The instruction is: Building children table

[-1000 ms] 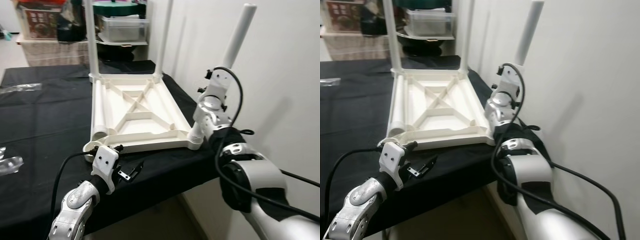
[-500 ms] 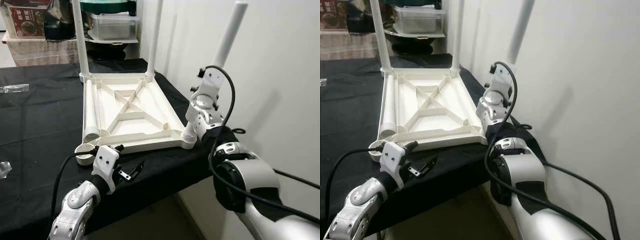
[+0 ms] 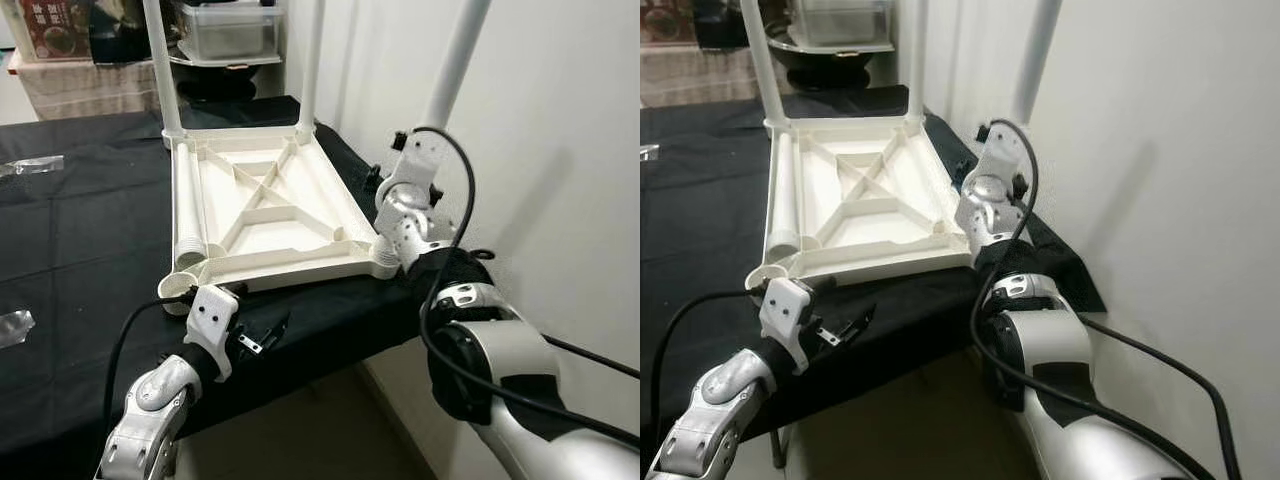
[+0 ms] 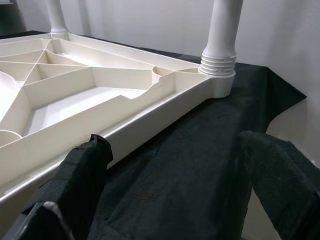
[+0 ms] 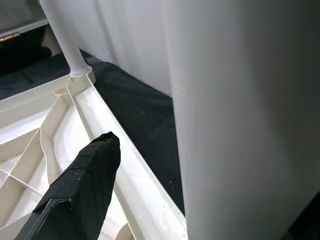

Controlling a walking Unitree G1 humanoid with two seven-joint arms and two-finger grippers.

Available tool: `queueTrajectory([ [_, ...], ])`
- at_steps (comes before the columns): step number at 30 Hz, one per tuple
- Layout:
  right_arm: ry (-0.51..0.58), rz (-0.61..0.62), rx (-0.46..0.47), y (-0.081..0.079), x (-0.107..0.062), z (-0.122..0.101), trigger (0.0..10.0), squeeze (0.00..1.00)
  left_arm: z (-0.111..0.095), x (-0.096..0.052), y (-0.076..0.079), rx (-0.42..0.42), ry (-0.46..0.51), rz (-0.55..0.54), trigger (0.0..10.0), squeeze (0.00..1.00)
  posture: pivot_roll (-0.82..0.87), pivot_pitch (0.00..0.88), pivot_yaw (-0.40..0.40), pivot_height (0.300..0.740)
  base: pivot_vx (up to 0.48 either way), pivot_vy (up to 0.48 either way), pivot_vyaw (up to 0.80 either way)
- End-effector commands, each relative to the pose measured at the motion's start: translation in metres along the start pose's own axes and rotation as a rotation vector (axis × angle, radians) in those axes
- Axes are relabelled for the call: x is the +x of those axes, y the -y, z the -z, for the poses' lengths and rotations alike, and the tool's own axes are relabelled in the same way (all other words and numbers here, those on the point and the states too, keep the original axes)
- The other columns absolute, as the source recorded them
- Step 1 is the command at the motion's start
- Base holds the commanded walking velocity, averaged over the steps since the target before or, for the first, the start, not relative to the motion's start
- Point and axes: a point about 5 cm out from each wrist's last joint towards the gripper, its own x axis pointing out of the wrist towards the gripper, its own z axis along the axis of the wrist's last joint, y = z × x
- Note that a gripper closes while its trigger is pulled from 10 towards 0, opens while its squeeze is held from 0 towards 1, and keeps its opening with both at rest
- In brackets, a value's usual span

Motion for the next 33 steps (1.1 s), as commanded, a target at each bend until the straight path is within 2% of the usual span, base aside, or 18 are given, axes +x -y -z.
queueTrajectory([
  [1,0.012,-0.044,-0.017,0.004,0.002,-0.006,10.0,0.0,0.003,0.001,0.002,-0.006,-0.016,0.014,10.0,0.0,0.04,0.0,-0.118,0.74,0.0,0.0,0.0],
  [4,0.055,-0.197,-0.068,0.019,0.009,-0.017,10.0,0.0,0.003,0.001,0.002,-0.007,-0.015,0.016,10.0,0.0,0.03,0.0,-0.118,0.74,0.0,0.0,0.0],
  [7,0.062,-0.219,-0.083,0.021,0.01,-0.018,10.0,0.0,0.003,0.001,0.002,-0.007,-0.015,0.016,10.0,0.0,0.03,0.0,-0.118,0.74,0.0,0.0,0.0],
  [9,0.104,-0.288,-0.145,0.03,0.012,-0.02,10.0,0.0,0.003,0.002,0.002,-0.009,-0.013,0.016,10.0,0.0,0.03,0.0,-0.119,0.74,0.0,0.0,0.0],
  [10,0.104,-0.288,-0.145,0.03,0.012,-0.02,10.0,0.0,0.003,0.002,0.002,-0.009,-0.013,0.016,10.0,0.0,0.03,0.0,-0.119,0.74,0.0,0.0,0.0],
  [11,0.105,-0.319,-0.177,0.035,0.013,-0.018,9.6,0.0,0.003,0.002,0.002,-0.01,-0.012,0.018,10.0,0.0,0.03,0.0,-0.119,0.74,0.0,0.0,0.0],
  [12,0.101,-0.368,-0.215,0.037,0.014,-0.015,7.1,0.0,0.003,0.002,0.002,-0.01,-0.011,0.019,10.0,0.0,0.05,0.0,-0.122,0.74,0.0,0.0,0.0],
  [15,0.093,-0.398,-0.236,0.037,0.014,-0.012,7.1,0.0,0.003,0.002,0.002,-0.01,-0.01,0.02,10.0,0.0,0.05,0.0,-0.122,0.74,0.0,0.0,0.0],
  [16,0.094,-0.412,-0.26,0.038,0.014,-0.011,7.4,0.0,0.002,0.002,0.002,-0.009,-0.01,0.02,10.0,0.0,0.05,0.0,-0.121,0.74,0.0,0.0,0.0],
  [17,0.085,-0.435,-0.282,0.037,0.014,-0.008,6.5,0.0,0.002,0.002,0.001,-0.007,-0.01,0.019,10.0,0.0,0.05,0.0,-0.124,0.74,0.0,0.0,0.0],
  [18,0.085,-0.435,-0.282,0.037,0.014,-0.008,6.5,0.0,0.002,0.002,0.001,-0.007,-0.01,0.019,10.0,0.0,0.05,0.0,-0.124,0.74,0.0,0.0,0.0],
  [20,0.068,-0.462,-0.309,0.037,0.014,-0.003,1.5,0.0,0.002,0.002,0.0,-0.003,-0.01,0.017,10.0,0.0,0.07,0.0,-0.129,0.74,0.0,0.0,0.0],
  [21,0.062,-0.47,-0.31,0.037,0.014,-0.002,1.5,0.0,0.001,0.002,-0.001,-0.001,-0.01,0.017,10.0,0.0,0.07,0.0,-0.13,0.74,0.0,0.0,0.0],
  [22,0.058,-0.477,-0.307,0.038,0.014,-0.001,0.0,0.0,0.001,0.001,-0.002,0.001,-0.009,0.014,10.0,0.0,0.08,0.0,-0.133,0.74,0.0,0.0,0.0],
  [29,0.055,-0.477,-0.3,0.044,0.016,-0.003,0.0,0.0,0.0,-0.001,-0.003,0.005,-0.009,0.008,10.0,0.0,0.08,0.0,-0.138,0.74,0.0,0.0,0.0],
  [33,0.033,-0.49,-0.243,0.047,0.016,-0.002,0.0,0.0,0.001,-0.001,-0.003,0.003,-0.01,0.01,10.0,0.0,0.08,0.0,-0.138,0.74,0.0,0.0,0.0],
])
